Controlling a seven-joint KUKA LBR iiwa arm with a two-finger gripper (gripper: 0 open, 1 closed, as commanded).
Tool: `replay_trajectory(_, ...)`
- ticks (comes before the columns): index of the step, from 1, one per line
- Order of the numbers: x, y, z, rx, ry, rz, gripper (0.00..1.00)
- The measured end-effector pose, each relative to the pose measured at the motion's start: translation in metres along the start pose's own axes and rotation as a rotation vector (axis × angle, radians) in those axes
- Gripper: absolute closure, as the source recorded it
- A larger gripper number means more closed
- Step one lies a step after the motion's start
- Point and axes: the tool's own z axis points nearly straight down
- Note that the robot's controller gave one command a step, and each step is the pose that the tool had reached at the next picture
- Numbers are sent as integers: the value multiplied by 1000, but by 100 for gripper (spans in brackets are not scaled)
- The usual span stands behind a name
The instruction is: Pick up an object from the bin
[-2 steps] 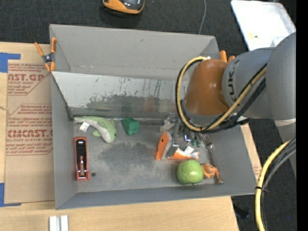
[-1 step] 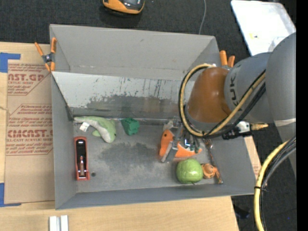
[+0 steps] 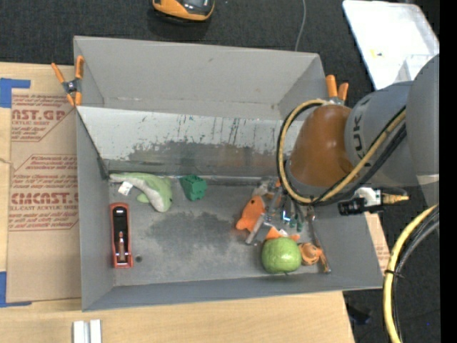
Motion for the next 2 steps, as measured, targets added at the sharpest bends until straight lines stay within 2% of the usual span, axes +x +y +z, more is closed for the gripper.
replay_trajectory(1,2,-38,0,-3,-17,61,100)
replay_trajectory(2,2,-38,0,-3,-17,61,100)
